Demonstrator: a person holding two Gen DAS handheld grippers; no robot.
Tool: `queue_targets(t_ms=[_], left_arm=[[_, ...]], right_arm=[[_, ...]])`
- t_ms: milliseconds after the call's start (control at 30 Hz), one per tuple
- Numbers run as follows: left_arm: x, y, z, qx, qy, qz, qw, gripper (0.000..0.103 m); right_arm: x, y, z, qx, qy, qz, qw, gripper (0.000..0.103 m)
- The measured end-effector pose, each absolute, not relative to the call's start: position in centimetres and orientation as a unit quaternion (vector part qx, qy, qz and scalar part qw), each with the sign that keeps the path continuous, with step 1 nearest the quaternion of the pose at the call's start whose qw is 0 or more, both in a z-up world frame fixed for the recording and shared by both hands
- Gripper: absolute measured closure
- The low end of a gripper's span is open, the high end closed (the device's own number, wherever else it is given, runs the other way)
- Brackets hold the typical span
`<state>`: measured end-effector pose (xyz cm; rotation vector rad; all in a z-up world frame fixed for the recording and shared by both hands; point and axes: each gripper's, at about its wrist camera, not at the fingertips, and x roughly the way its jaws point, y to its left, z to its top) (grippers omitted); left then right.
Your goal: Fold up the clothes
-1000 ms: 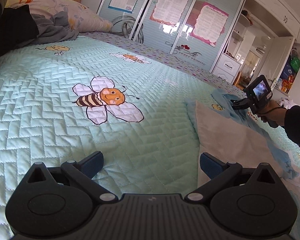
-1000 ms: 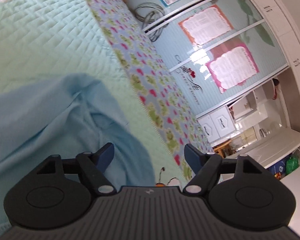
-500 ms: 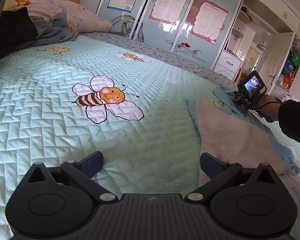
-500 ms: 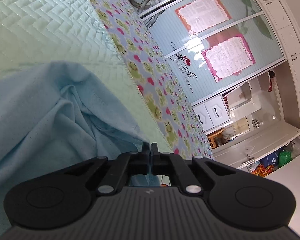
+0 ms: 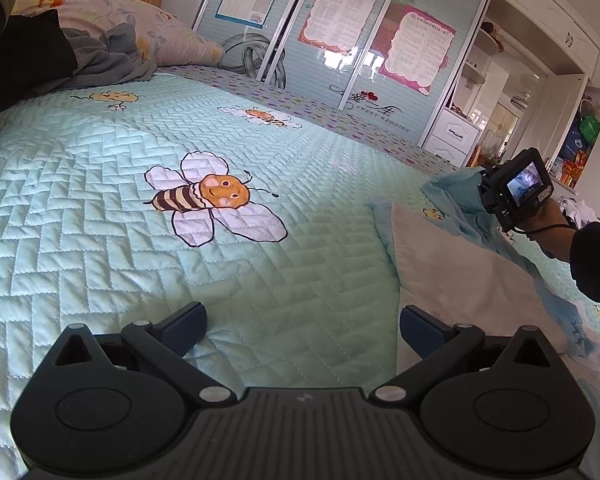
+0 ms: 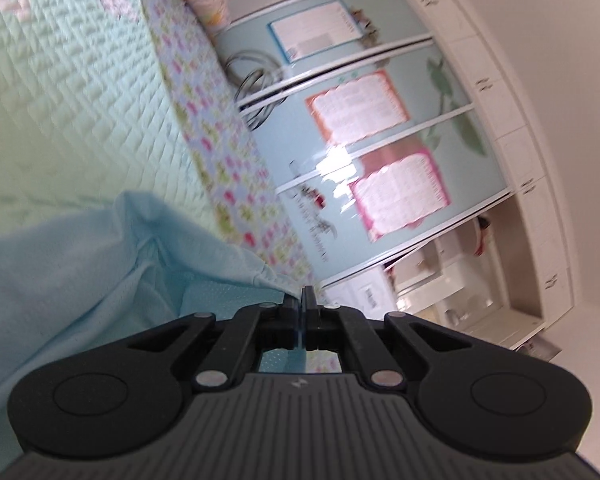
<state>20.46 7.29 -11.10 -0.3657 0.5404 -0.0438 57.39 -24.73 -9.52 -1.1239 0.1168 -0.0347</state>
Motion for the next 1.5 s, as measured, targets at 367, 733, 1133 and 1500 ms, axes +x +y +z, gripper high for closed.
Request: queue_targets(t_ms=[367, 733, 1133, 1500], left_arm=[[20.5, 8.1, -11.4, -0.207, 0.254, -0.029, 0.944, 0.001], [20.3, 8.6, -11.4, -0.223, 0.25, -0.033, 0.942, 0.001], [20.3, 8.4, -11.4, -0.217, 0.251, -0.03, 0.943, 0.001], [20.1, 8.5, -11.4, -0.217, 0.251, -0.031, 0.943, 0.001]], right_arm=[[44.2, -24.0, -1.3, -0.473, 0.001, -0.029, 0.88, 0.101], [23.5, -22.8, -2.7, -0.407, 0.048, -0.077, 0.909, 0.101], [17.6, -23.4, -8.0, -0.381, 0.142, -0.061, 0.911, 0.099], [17.7, -20.3, -6.1, -0.323, 0.163, 0.014, 0.932, 0.04]])
